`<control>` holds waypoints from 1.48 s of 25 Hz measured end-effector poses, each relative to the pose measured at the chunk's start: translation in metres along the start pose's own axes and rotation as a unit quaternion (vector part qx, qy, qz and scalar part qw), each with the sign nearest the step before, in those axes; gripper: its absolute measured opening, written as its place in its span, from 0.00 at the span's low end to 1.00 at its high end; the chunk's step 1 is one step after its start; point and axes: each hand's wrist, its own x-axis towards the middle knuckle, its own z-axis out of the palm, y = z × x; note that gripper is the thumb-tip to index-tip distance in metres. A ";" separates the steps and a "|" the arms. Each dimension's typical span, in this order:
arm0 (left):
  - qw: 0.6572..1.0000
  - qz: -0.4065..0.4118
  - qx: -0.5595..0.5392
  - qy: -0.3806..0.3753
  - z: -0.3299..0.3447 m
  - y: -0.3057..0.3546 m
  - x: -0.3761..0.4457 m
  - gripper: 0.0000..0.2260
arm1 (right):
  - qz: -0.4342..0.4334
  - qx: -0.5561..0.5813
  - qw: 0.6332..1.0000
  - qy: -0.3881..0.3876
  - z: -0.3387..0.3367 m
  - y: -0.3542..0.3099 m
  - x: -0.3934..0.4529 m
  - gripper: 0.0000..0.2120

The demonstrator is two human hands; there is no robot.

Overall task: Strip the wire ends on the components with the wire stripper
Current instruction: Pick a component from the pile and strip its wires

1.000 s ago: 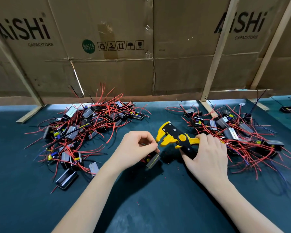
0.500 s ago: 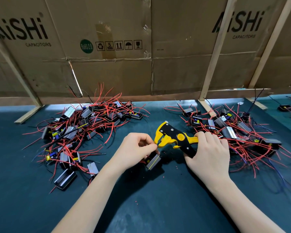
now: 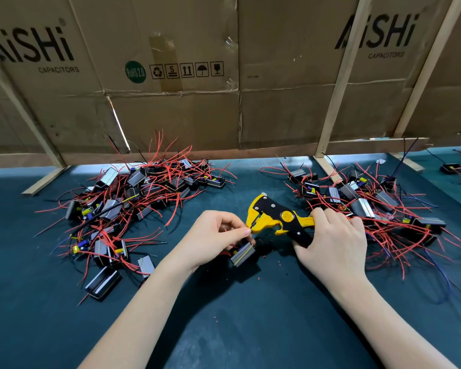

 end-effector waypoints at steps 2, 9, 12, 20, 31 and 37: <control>1.000 -0.001 0.002 0.000 0.000 -0.001 0.000 0.08 | -0.002 0.000 1.000 0.001 0.000 0.000 0.000 0.22; 1.000 -0.008 -0.002 -0.005 -0.002 -0.003 0.000 0.07 | -0.005 0.008 1.000 -0.015 0.000 -0.001 0.000 0.21; 1.000 -0.016 0.000 -0.003 -0.002 -0.002 0.000 0.07 | 0.004 0.015 0.999 -0.039 0.000 -0.002 0.000 0.20; 0.999 -0.036 0.019 -0.034 -0.012 0.000 -0.004 0.07 | 0.013 0.011 0.993 -0.113 -0.007 -0.008 0.000 0.22; 0.990 -0.056 0.125 -0.028 -0.024 -0.005 -0.003 0.05 | 0.076 0.000 0.988 -0.133 -0.003 0.003 0.004 0.23; 0.990 -0.072 0.096 -0.077 -0.042 -0.004 -0.006 0.16 | 0.082 0.026 0.991 -0.104 0.004 0.006 0.002 0.26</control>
